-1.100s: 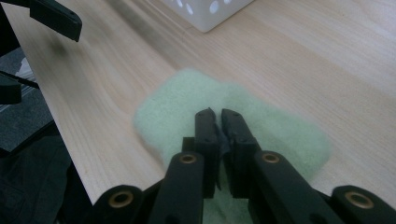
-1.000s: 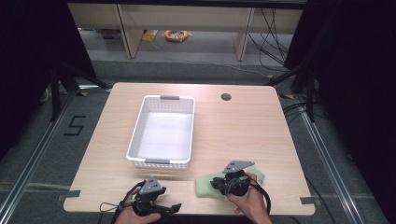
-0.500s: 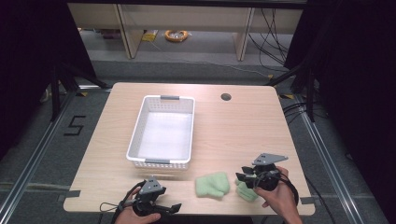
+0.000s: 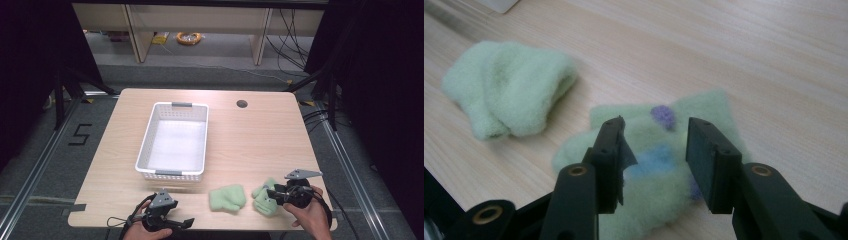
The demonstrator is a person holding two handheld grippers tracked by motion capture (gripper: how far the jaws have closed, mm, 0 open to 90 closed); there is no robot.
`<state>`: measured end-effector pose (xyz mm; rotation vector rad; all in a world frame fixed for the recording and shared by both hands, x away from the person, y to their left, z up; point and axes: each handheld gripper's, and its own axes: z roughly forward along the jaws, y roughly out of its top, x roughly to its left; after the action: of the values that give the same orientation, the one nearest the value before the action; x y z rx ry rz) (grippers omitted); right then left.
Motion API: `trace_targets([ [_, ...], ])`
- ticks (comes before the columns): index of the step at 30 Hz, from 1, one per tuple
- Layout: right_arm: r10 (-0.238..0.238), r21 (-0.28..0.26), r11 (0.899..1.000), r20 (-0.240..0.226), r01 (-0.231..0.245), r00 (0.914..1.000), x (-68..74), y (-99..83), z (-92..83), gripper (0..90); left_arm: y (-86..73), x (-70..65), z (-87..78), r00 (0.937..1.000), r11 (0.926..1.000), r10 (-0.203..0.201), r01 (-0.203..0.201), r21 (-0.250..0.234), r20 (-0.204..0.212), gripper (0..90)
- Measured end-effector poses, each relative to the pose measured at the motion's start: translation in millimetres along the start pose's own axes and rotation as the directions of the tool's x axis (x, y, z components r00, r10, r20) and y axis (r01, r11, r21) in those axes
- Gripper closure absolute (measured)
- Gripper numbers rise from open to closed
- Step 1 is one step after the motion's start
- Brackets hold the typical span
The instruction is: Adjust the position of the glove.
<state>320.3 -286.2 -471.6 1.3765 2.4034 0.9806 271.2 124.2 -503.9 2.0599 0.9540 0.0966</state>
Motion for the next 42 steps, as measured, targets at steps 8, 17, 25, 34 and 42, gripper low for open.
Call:
trace_targets([
  [8, 0.059, 0.063, 0.996, -0.035, -0.057, 0.9977, -0.7, -7.0, 12.7, 56.9, 0.0, -0.2, 0.3, 1.0, 1.0, -0.001, 0.001, 0.002, 0.0, 15.9],
  [17, -0.001, 0.062, 0.998, -0.055, 0.004, 0.9985, -6.8, -10.2, 18.6, 67.4, -0.6, -1.8, 1.9, 0.9998, 0.9998, -0.018, 0.018, -0.012, 0.001, 15.9],
  [25, -0.037, 0.072, 0.997, -0.034, 0.039, 0.9987, -5.5, -8.9, 10.7, 84.0, -0.4, -1.0, 1.4, 0.9998, 0.9998, -0.018, 0.018, 0.001, 0.002, 15.9],
  [34, -0.155, -0.049, 0.987, -0.106, 0.15, 0.9822, 14.2, 8.7, -13.4, 84.4, 0.7, -1.6, 1.1, 0.9996, 0.9993, -0.029, 0.029, -0.023, -0.001, 15.9],
  [42, -0.28, -0.107, 0.959, -0.202, 0.263, 0.9385, 46.0, 29.1, -22.6, 84.3, 11.6, -1.6, -5.8, 0.9999, 0.9984, -0.012, 0.012, -0.054, 0.001, 16.0],
])
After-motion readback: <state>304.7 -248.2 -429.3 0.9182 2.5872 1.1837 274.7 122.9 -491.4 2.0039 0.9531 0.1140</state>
